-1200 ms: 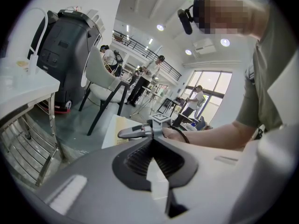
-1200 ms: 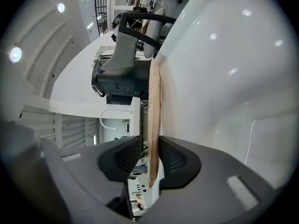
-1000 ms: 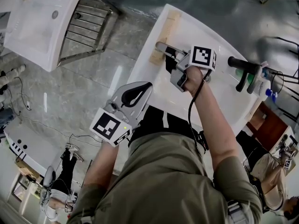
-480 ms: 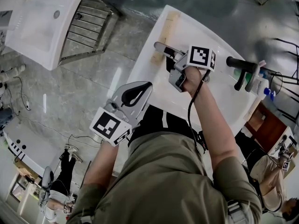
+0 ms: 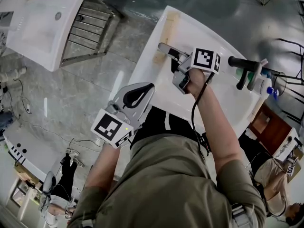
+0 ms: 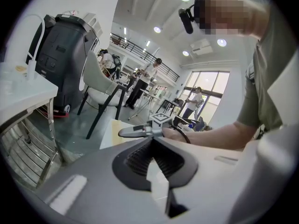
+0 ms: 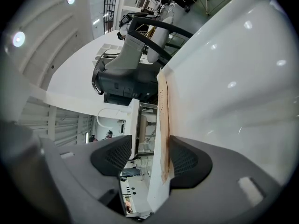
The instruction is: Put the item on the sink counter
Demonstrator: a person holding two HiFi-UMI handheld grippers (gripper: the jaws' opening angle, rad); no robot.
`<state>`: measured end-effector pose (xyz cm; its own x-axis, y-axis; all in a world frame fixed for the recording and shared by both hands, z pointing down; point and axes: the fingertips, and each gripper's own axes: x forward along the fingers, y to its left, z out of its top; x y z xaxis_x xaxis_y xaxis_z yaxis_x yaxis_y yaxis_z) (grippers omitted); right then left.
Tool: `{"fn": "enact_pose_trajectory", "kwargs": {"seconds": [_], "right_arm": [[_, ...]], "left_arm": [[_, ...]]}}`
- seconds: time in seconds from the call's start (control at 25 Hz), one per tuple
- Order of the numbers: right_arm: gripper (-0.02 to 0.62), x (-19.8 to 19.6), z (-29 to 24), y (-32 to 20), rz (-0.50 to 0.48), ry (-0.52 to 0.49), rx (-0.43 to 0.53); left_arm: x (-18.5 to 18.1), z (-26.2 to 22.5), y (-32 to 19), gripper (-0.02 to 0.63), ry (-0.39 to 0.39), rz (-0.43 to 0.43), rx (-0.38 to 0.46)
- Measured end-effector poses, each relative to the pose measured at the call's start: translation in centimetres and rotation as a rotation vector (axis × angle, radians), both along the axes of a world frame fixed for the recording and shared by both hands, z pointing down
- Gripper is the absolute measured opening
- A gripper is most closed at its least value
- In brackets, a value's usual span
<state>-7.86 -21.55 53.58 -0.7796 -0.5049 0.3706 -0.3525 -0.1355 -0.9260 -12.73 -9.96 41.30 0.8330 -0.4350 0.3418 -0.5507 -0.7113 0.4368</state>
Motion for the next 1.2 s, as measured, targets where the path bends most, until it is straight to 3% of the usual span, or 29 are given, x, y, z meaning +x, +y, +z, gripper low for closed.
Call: {"fn": "enact_pose_trajectory", "kwargs": {"seconds": [0.52, 1.2], "right_arm": [[0.232, 1.9, -0.3, 1.7, 0.019, 0.025, 0.007], [0.193, 3.2, -3.5, 4.2, 0.003, 0.028, 0.108]], "left_arm": [[1.0, -1.1, 1.0, 0.006, 0.001, 0.016, 0.024], [2.9, -2.7, 2.6, 0.006, -0.004, 0.053, 0.063]]}}
